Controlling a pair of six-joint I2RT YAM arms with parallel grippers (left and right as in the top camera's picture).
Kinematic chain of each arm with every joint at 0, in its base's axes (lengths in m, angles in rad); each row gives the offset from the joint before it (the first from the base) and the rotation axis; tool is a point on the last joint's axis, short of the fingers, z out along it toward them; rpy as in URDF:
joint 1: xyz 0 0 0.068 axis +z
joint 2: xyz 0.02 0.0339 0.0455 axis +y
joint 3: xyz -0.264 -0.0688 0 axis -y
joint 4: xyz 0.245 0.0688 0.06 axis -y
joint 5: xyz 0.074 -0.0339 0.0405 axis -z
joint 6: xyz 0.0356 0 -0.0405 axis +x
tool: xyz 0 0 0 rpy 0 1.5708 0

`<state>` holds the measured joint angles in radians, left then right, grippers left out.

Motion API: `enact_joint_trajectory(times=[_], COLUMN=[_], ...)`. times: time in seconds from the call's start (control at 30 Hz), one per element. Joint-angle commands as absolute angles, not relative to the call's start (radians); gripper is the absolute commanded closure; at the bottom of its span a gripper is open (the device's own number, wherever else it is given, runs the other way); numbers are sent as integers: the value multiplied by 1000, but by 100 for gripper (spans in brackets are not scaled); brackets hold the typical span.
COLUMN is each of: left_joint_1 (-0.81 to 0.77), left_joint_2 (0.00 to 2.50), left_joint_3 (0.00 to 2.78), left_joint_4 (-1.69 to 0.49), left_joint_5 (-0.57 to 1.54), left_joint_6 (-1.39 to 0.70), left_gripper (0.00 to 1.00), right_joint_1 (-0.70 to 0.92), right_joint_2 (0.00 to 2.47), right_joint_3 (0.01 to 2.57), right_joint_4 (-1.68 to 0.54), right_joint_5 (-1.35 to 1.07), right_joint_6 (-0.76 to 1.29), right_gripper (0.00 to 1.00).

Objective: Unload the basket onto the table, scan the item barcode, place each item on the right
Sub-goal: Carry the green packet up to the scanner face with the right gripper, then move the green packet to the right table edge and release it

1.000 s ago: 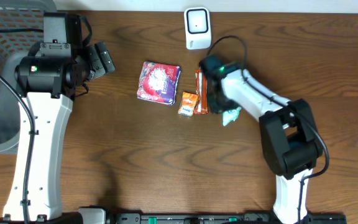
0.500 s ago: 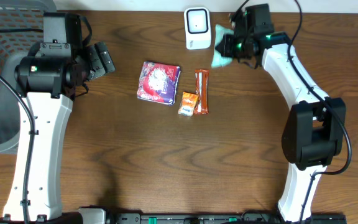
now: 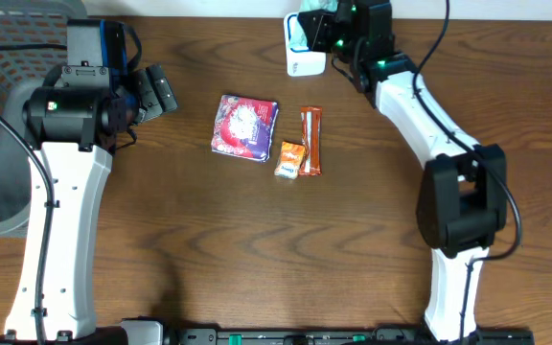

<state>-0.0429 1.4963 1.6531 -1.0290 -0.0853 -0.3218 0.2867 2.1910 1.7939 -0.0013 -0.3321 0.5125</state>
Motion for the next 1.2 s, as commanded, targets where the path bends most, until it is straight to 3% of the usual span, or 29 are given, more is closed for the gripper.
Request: enact_joint_trajectory(times=[0.0, 0.6, 0.77, 1.17], left_joint_1=[-42, -42, -42, -42], left_joint_2=[1502, 1502, 1502, 1502], left_joint_3=[1644, 1644, 1644, 1644], left_joint_4=[-1032, -1032, -1032, -1032], left_joint_5=[-98, -98, -98, -98], left_joint_6=[-335, -335, -335, -335], left_gripper=[2, 2, 2, 2], right_joint_1=[282, 252, 171, -195], right_joint_2=[2275, 2394, 2394, 2396], right_joint_3=[1859, 2037, 2198, 2379], right_joint_4=[-1, -80, -336, -929], right_joint_5=[-268, -314, -331, -316], right_joint_6=[538, 546, 526, 334], right_gripper=[96, 93, 98, 93])
